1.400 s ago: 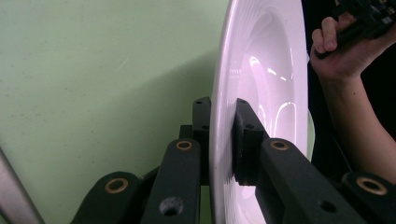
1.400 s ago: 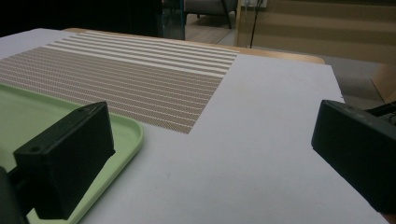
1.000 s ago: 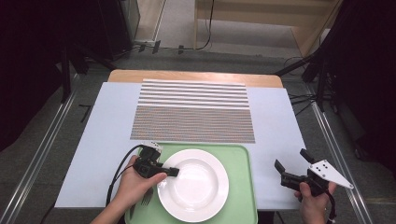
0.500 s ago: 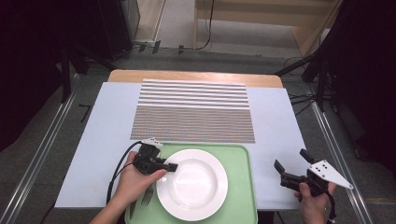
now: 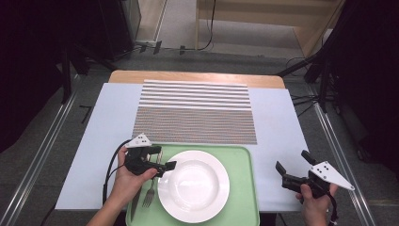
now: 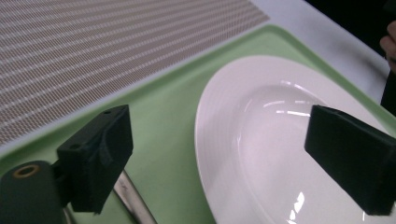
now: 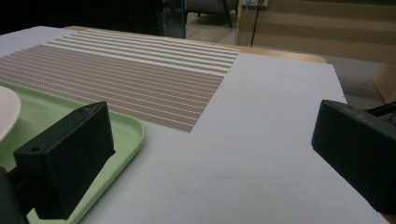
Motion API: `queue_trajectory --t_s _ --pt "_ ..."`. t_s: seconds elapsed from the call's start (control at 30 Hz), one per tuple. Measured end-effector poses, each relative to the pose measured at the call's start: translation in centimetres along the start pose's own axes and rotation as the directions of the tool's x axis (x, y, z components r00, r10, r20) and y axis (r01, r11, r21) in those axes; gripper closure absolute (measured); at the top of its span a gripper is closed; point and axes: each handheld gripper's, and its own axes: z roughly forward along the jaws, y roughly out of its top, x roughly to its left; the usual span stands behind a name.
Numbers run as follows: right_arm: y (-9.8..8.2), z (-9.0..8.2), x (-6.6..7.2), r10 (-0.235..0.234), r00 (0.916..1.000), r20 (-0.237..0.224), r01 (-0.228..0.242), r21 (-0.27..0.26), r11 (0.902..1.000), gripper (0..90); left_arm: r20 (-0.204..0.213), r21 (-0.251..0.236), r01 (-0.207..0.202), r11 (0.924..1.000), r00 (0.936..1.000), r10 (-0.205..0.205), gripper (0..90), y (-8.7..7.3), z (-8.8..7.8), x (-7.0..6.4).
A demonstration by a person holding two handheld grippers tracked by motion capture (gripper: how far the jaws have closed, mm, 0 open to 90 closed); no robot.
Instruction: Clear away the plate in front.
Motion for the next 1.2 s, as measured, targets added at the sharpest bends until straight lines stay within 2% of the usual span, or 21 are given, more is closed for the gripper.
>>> queue_trajectory --t_s 0.03,0.17,0.33,0.5,0.57,0.73,0.97,1.0,1.2 --pt "0.0 0.0 0.0 0.001 1.0000 0.000 -0.001 0.000 1.0000 0.0 -0.005 -0.009 -0.003 1.0000 1.0000 0.003 0.1 0.0 -0.2 0.0" --pt "0.0 0.0 -0.2 -0.011 0.9999 0.000 0.011 -0.006 0.9999 0.0 0.000 -0.078 -0.027 0.9966 0.9996 0.027 0.0 0.1 -1.2 0.1" --pt "0.0 0.0 -0.2 -0.003 1.0000 -0.001 0.003 -0.001 1.0000 0.0 -0.018 -0.132 -0.048 0.9900 0.9988 0.046 0.0 0.2 -2.2 0.3" --pt "0.0 0.0 -0.2 -0.013 0.9999 0.000 0.013 -0.006 0.9999 0.0 -0.042 -0.155 -0.049 0.9867 0.9982 0.043 0.0 0.1 -3.0 0.7" --pt "0.0 0.0 -0.2 -0.013 0.9999 0.000 0.013 -0.006 0.9999 0.0 -0.061 -0.177 -0.055 0.9827 0.9971 0.045 0.0 0.0 -3.4 0.9" --pt "0.0 0.1 -0.2 -0.011 0.9999 -0.001 0.011 -0.002 0.9999 0.0 -0.086 -0.199 -0.063 0.9780 0.9952 0.046 0.0 -0.2 -4.4 1.4" --pt "0.0 0.0 -0.1 -0.001 1.0000 -0.001 0.001 0.004 1.0000 0.0 -0.118 -0.226 -0.052 0.9727 0.9927 0.025 0.0 -0.7 -5.8 2.2" --pt "0.0 0.1 -0.2 -0.016 0.9999 0.002 0.016 -0.004 0.9999 0.0 -0.129 -0.224 -0.060 0.9728 0.9911 0.032 0.0 -0.8 -6.0 2.3" --pt "0.0 0.0 0.0 -0.002 1.0000 0.000 0.002 0.004 1.0000 0.0 -0.161 -0.240 -0.053 0.9693 0.9869 0.014 0.0 -1.5 -7.0 3.1"
